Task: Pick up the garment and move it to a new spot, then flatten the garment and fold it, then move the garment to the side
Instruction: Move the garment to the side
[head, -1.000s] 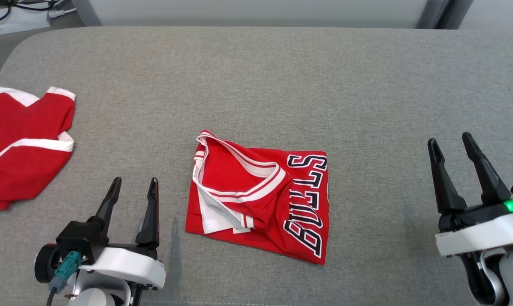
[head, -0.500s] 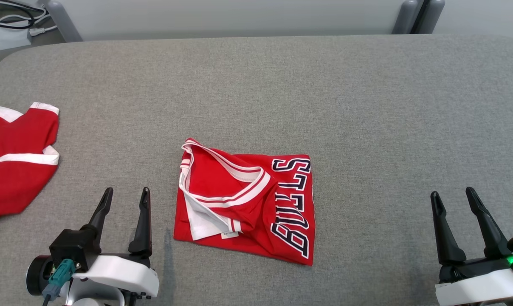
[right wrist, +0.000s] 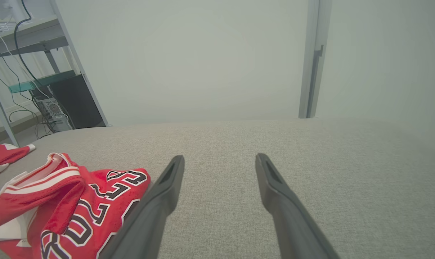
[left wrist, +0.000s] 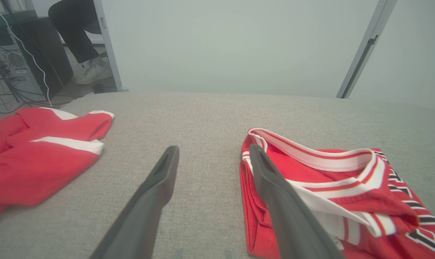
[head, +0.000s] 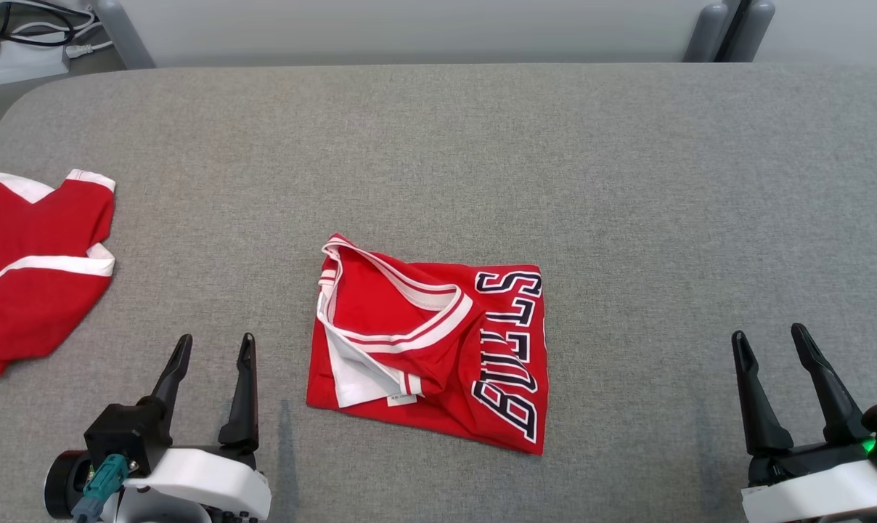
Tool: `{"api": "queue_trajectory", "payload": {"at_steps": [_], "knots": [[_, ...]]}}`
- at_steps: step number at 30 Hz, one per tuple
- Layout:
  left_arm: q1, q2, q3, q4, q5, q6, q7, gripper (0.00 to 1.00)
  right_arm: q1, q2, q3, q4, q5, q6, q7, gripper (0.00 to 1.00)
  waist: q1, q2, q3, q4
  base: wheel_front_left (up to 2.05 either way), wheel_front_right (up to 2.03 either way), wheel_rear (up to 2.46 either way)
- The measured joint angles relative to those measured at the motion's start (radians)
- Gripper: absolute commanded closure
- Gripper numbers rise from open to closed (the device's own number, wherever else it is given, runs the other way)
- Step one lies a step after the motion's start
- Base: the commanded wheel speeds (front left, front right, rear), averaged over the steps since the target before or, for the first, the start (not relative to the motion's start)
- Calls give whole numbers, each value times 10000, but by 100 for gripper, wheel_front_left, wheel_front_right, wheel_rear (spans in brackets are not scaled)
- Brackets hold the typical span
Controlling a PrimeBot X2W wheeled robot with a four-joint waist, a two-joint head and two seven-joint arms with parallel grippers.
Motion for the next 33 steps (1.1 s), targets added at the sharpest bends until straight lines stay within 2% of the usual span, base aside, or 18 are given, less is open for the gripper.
{"api": "queue_trajectory", "payload": {"at_steps": [7,17,25,32,33], "knots": [[-15,-25,-104,-38,2,-12,-2,0,-54,-123,255,242,245,0,0,0,0,0,90,210,0,0,0],[-534,-543,-447,44,21,-196,-107,0,-1337,-268,1866,1519,1053,0,268,0,0,0,593,1081,0,0,0],[-858,-901,-472,449,21,-535,-272,0,-2037,-355,2828,2794,1860,0,652,0,0,0,966,1825,0,0,0],[-961,-1091,-389,629,105,-629,-359,0,-2384,-477,3317,3200,2608,0,1083,0,0,0,1136,1973,0,0,0],[-977,-1101,-353,635,107,-631,-360,0,-2469,-472,3373,3208,2748,0,1093,38,0,0,1143,1957,0,0,0]]}}
